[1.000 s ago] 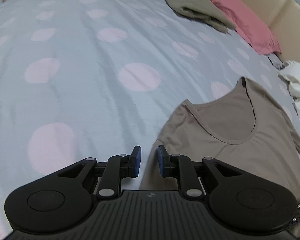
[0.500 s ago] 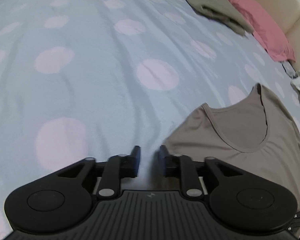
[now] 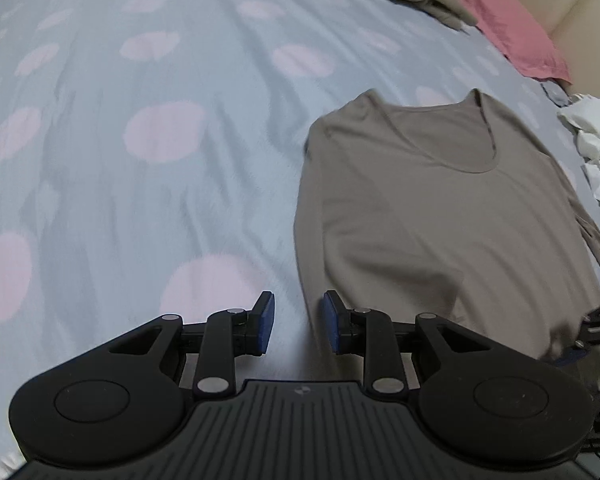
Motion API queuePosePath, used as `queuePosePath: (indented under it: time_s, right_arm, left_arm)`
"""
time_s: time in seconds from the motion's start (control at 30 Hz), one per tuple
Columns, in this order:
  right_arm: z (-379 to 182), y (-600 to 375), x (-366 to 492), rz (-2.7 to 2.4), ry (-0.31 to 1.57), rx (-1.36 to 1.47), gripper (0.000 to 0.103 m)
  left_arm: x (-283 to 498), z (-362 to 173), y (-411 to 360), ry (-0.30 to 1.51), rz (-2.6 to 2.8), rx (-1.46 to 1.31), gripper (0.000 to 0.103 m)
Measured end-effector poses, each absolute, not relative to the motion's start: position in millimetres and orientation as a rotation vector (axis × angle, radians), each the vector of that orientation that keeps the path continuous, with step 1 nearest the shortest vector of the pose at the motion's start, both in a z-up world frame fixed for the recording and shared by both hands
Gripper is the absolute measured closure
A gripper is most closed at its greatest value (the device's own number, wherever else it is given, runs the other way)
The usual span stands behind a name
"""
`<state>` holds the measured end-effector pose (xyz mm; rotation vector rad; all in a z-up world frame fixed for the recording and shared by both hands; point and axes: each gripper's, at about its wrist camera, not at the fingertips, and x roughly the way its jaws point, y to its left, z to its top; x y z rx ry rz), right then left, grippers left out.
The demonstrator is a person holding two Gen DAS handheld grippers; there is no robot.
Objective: Fold clothes
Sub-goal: 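Press the shoulder seam flat with the left gripper tips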
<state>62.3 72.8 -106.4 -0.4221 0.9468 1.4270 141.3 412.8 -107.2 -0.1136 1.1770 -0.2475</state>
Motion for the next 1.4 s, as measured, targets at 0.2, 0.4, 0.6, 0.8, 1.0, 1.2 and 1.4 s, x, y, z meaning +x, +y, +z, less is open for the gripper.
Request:
queuePosePath:
  time_s: [0.2, 0.4, 0.6, 0.8, 1.0, 1.2, 1.4]
  right_arm:
    - [-101, 73, 55, 1.431, 0.935, -0.441, 0.068]
    - [-101, 72, 57, 1.428, 0.938, -0.444, 0.068]
    - [-104, 71, 59, 1.433, 0.94, -0.445, 0.068]
    - [-105, 69, 61, 1.429, 0.943, -0.437, 0.068]
    - [-109, 79, 49, 1.443, 0.982, -0.388, 0.068]
    - [-118, 110, 6, 1.406, 1.036, -0.317, 0.068]
    - [-138, 131, -38, 1.326, 1.153, -0.249, 0.063]
  left_arm:
    - [142, -120, 408, 1.203, -0.318, -0.153, 0.101]
    - [145, -119, 420, 1.23, -0.285, -0.172, 0.103]
    - [161, -116, 454, 1.254, -0.2, -0.192, 0.101]
    - [147, -120, 467, 1.257, -0.168, -0.286, 0.077]
    - [121, -118, 456, 1.262, -0.238, -0.29, 0.066]
    - [120, -126, 454, 1.208, -0.203, -0.305, 0.066]
    - [113, -126, 452, 1.181, -0.223, -0.289, 0.064]
